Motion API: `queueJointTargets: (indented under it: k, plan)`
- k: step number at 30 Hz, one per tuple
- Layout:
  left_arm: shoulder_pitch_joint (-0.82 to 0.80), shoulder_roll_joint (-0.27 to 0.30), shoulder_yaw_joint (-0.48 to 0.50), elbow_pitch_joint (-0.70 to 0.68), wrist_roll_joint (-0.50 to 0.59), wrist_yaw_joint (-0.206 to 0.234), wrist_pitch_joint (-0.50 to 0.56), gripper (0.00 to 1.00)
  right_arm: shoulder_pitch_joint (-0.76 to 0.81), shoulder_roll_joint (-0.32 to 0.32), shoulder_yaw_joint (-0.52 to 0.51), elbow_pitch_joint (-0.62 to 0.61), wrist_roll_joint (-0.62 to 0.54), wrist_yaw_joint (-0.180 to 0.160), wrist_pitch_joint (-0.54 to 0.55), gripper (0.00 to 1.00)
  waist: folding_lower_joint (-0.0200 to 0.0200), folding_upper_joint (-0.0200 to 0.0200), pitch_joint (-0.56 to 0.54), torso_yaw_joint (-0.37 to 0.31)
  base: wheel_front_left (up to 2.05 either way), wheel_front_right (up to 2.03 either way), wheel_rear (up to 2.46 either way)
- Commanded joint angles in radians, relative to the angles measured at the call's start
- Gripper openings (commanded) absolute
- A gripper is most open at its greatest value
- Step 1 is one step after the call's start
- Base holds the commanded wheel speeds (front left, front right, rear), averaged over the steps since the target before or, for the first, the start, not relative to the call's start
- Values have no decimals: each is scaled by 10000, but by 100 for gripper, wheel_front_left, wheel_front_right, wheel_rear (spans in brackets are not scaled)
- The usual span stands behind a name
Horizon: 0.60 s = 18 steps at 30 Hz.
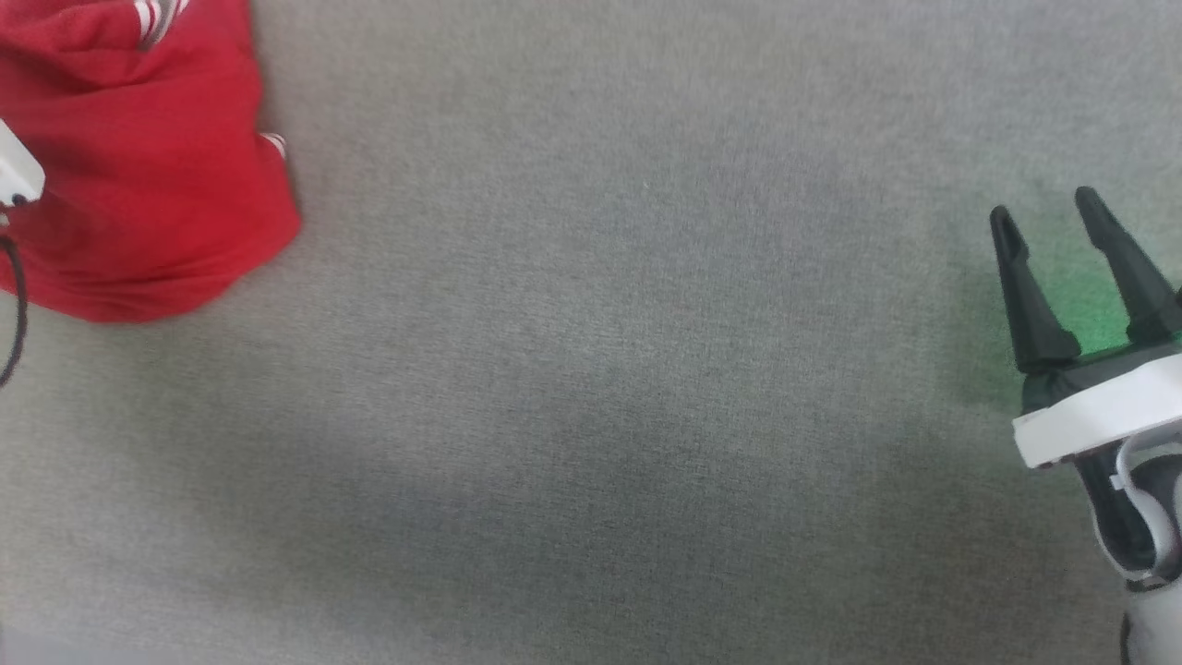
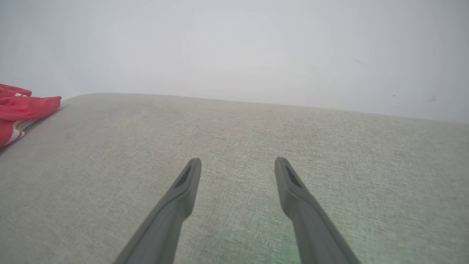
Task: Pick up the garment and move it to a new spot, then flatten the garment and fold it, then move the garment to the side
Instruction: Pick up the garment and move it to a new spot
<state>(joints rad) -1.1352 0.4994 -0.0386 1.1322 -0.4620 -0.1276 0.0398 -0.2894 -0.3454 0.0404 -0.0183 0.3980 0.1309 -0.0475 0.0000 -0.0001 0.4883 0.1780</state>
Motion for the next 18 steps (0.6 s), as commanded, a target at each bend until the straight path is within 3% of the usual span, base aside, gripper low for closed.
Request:
queueJointTargets:
  k: [1, 8, 18]
  plan:
    - [-143, 93, -185, -201, 162, -12, -90, 0, 107, 65, 52, 99, 46, -3, -102, 100, 0, 1, -466, 62, 0, 0, 0]
    - [-187, 706, -1549, -1877, -203, -20, -131, 0, 230, 391, 130, 615, 103, -3, -450, 100, 0, 1, -1521, 118, 0, 0, 0]
    - [102, 1954, -3004, -5223, -1376, -23, 1045, 0, 324, 786, 229, 1084, 126, -3, -761, 100, 0, 1, -2517, -88, 0, 0, 0]
